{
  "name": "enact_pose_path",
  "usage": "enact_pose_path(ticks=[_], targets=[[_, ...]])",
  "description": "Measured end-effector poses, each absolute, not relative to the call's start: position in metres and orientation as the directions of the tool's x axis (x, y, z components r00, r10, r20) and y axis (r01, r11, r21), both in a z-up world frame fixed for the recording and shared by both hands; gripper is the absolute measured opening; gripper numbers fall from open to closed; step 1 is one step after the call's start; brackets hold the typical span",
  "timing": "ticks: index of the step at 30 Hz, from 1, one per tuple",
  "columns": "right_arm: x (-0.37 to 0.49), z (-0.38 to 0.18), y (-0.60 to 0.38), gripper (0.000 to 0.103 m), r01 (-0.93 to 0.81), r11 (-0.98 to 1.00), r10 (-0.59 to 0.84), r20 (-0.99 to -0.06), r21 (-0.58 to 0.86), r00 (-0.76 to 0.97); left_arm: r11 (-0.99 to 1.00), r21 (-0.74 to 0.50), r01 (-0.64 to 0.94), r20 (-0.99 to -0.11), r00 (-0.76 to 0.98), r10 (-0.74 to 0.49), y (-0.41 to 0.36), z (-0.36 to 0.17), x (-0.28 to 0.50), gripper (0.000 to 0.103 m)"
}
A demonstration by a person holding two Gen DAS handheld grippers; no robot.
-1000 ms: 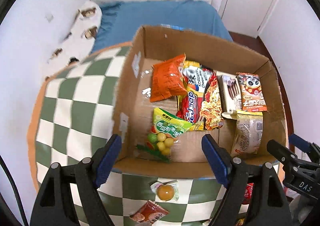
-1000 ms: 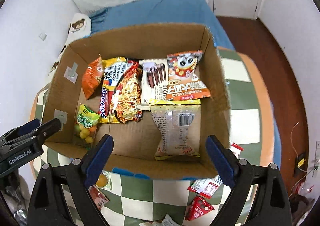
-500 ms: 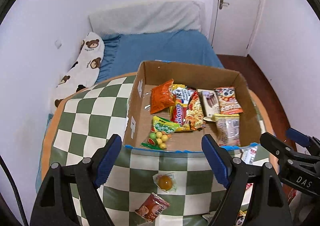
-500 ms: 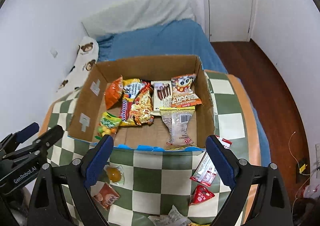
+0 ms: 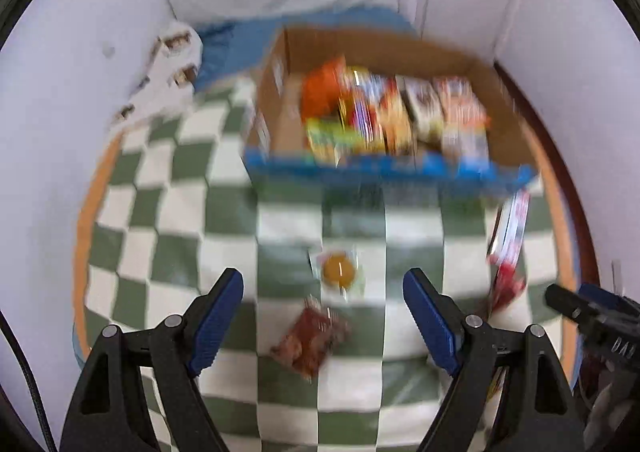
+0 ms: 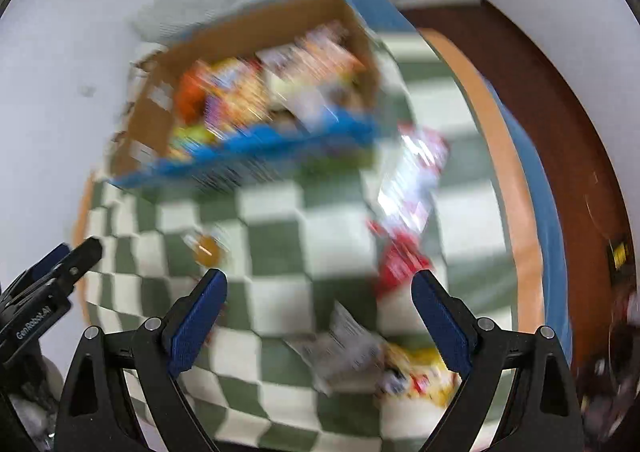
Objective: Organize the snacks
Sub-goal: 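Lift both tools out of the box back toward the remaining snacks, then grasp a white bread bag with the left tool while the right tool grasps a panda snack bag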
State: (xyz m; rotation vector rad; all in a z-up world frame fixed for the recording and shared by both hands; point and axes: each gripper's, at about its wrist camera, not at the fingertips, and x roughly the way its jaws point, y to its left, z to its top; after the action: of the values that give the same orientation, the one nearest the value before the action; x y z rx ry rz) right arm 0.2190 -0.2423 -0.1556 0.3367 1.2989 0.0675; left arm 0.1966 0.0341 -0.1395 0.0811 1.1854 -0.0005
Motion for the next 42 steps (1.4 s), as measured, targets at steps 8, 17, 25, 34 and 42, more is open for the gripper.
enact_pose_path(ticks=[8,17,25,34,42], targets=[[0.145,-0.244,-0.310,0.095,0.394,0.867,0.276,-0.952,0.305,0.129,0.906,0.010,0.423,-0.995,0.095,-0.033,-0.073,-0.253,0.148,0.082],[0.117,-0.250,-0.324,0.095,0.265,0.939,0.200,-0.974,0.221,0.104,0.758,0.020,0.652,-0.998,-0.026,0.049,-0.157,-0.331,0.123,0.061],[0.123,-0.256,-0.256,0.092,-0.231,0.973,0.020,-0.999,0.013,0.026,0.903,-0.037,0.429,-0.994,-0.109,0.011,-0.093,-0.333,0.135,0.058],[0.129,-0.308,-0.200,0.068,-0.594,0.786,-0.210,-0.978,-0.174,0.009,0.937,-0.032,0.349,-0.994,-0.113,0.008,-0.068,-0.338,0.118,0.058],[0.183,-0.308,-0.291,0.072,0.138,0.953,0.284,-0.953,0.269,-0.104,0.957,-0.052,0.284,-0.992,-0.125,-0.017,-0.050,-0.338,0.141,0.058]])
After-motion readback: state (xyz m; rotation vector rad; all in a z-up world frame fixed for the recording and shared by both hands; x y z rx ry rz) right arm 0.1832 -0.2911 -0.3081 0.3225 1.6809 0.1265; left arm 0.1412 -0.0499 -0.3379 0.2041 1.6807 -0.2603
